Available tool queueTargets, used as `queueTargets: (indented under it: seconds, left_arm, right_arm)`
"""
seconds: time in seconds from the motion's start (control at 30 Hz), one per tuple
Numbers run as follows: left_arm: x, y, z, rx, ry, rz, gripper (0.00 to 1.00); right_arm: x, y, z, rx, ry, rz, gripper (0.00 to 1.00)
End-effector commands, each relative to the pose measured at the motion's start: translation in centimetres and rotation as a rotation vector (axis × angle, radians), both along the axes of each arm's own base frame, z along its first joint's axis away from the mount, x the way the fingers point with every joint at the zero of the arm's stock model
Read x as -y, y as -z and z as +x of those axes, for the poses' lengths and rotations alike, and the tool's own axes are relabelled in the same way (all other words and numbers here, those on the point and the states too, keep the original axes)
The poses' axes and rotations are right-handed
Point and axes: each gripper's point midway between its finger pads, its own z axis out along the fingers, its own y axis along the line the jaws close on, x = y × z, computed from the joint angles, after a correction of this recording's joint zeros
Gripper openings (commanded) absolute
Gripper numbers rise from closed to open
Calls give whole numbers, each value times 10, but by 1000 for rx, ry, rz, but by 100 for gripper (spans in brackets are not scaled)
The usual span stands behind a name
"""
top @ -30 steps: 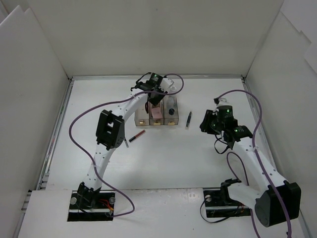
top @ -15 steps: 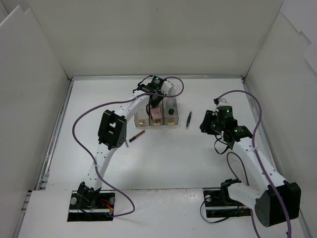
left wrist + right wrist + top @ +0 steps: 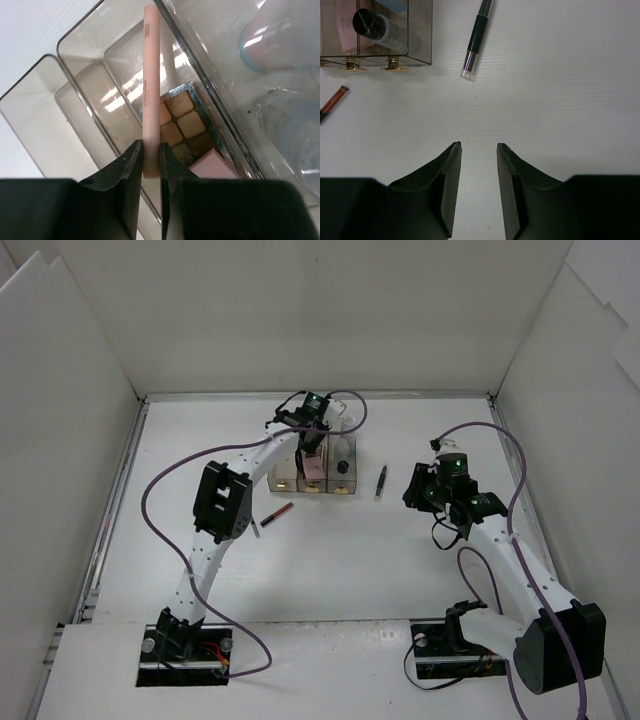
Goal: Organize the makeup
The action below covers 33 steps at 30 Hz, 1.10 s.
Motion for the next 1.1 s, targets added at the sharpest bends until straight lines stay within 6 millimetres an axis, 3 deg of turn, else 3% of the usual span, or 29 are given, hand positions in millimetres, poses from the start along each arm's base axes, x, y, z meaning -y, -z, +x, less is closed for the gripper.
queueTargets:
  seconds: [0.0, 0.03, 0.1, 0.13, 0.17, 0.3, 0.47, 0.63, 0.87, 1.03, 1.07]
  left_arm:
    - [6, -115, 11, 217, -52, -193, 0]
    - [4, -136, 8, 251, -70, -226, 0]
    - [0, -143, 4, 265, -101, -255, 0]
    - [-2, -166, -1, 295, -142, -315, 0]
    - [-8, -159, -6, 282, -172, -309, 0]
    - [-37, -169, -21, 290, -303, -363, 0]
    - [-62, -151, -41, 222, -448, -388, 0]
    - [-62, -122, -51, 152, -475, -386, 0]
    - [-65, -93, -51, 99, -522, -382, 0]
    - [-70, -80, -59, 71, -549, -370, 18]
    - [-75, -78, -58, 70, -557, -366, 27]
  right_arm:
    - [1, -18, 12, 60, 7, 3, 32]
    - [1, -18, 12, 62, 7, 4, 32]
    - [1, -19, 13, 63, 9, 4, 32]
    - [1, -20, 13, 66, 6, 7, 32]
    - [1, -22, 13, 70, 6, 8, 32]
    - [3, -26, 15, 83, 19, 4, 32]
    - [5, -29, 19, 89, 37, -2, 31]
    - [12, -37, 27, 108, 90, -9, 31]
    - [10, -44, 45, 102, 125, 6, 31]
    - [9, -41, 56, 82, 153, 12, 32]
    - [9, -35, 61, 67, 163, 12, 31]
